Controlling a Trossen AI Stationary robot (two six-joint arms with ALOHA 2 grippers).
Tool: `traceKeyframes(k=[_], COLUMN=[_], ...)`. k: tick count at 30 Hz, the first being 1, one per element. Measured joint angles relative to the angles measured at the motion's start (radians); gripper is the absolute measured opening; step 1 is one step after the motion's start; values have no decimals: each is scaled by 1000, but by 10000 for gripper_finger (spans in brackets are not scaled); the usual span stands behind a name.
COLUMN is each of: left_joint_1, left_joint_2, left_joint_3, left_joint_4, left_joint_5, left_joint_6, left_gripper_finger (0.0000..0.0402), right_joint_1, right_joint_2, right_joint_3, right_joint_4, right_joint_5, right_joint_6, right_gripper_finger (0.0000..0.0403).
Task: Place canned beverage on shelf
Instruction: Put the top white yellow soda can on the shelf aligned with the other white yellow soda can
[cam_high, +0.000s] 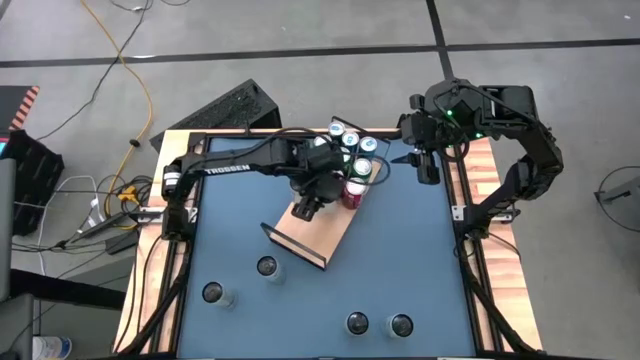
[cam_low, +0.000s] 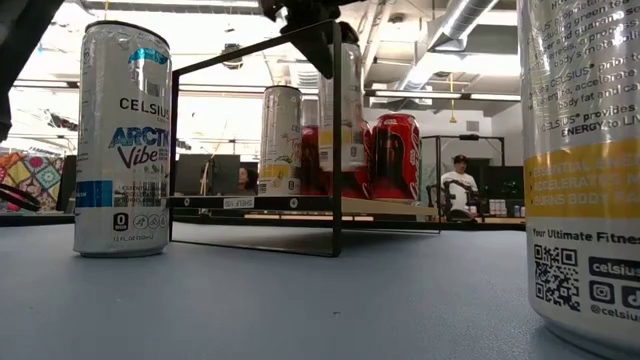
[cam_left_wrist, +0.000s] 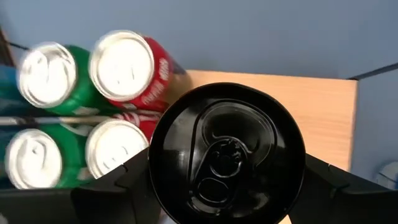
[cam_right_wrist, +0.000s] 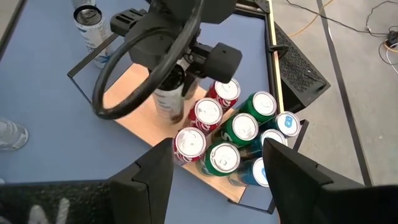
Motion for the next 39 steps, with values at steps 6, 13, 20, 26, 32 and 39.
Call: traceKeyframes(k=[6,13,20,26,32,39], left_joint_1=[-1,4,14,42,54,83], left_joint_2=[0,-82,-130,-102,-102,-100], left_joint_3=[-6,-197,-211,-215,-230,-278], left_joint_4=[-6,175,191,123,123,125], left_joint_5=[35,31,-14,93,117,168], left_joint_6=[29,7,70,35,70,73], left_gripper_finger=[237,237,245,254,252,252], right_joint_1=[0,0,0,0,0,0], right_joint_2=[0,0,0,0,0,0], right_joint_3=[0,0,0,0,0,0], right_joint_4=[3,8,42,40,44,46], right_joint_5=[5,6,8,11,11,11], right_joint_6=[6,8,5,6,18,50], right_gripper_finger=[228,228,228,228,228,228])
